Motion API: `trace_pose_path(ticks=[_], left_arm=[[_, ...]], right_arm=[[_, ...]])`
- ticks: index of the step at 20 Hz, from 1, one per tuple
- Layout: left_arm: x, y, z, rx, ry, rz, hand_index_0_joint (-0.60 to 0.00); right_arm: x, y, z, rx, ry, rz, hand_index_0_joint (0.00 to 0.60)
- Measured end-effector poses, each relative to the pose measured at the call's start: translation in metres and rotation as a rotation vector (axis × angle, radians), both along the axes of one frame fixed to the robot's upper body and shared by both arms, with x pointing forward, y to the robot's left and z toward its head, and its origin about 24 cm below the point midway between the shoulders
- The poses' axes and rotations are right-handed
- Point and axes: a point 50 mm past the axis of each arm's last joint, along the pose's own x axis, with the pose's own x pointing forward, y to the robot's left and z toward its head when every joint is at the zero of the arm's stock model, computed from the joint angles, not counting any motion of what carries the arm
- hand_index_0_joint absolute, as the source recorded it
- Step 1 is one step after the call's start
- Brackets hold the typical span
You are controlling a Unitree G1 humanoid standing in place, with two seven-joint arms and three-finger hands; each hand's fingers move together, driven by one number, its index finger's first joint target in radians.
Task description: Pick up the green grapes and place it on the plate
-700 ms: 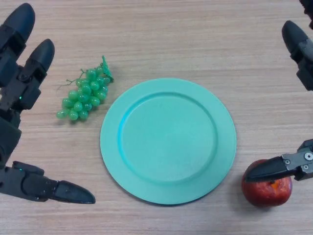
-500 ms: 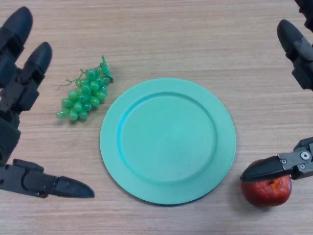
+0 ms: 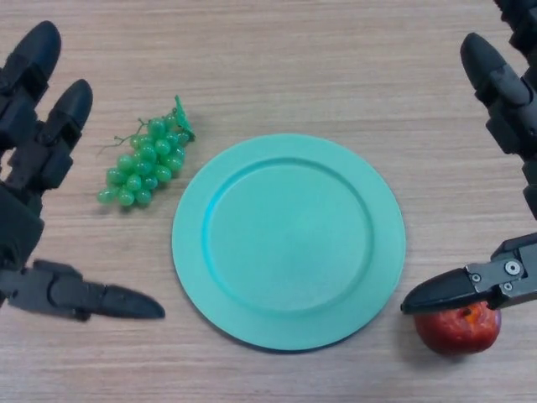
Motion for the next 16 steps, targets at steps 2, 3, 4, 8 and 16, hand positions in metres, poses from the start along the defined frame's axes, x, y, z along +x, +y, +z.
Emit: trace_pose_path(ticks=[2, 3, 4, 8, 16], left_arm=[[0.009, 0.006, 0.003, 0.039, -0.018, 0.035, 0.000], [0.013, 0.008, 0.003, 0.036, -0.019, 0.043, 0.000], [0.018, 0.009, 0.002, 0.046, -0.013, 0.051, 0.000], [0.039, 0.012, -0.007, 0.117, 0.022, 0.098, 0.000], [0.089, 0.026, -0.015, 0.421, 0.048, 0.262, 0.000]], right_arm=[[0.000, 0.009, -0.002, 0.005, 0.008, 0.040, 0.000], [0.001, 0.014, 0.000, 0.023, -0.002, 0.063, 0.000], [0.003, 0.020, 0.005, 0.047, -0.017, 0.084, 0.000], [0.017, 0.025, 0.009, 0.019, -0.001, 0.072, 0.000], [0.026, 0.021, 0.007, 0.014, 0.009, 0.047, 0.000]])
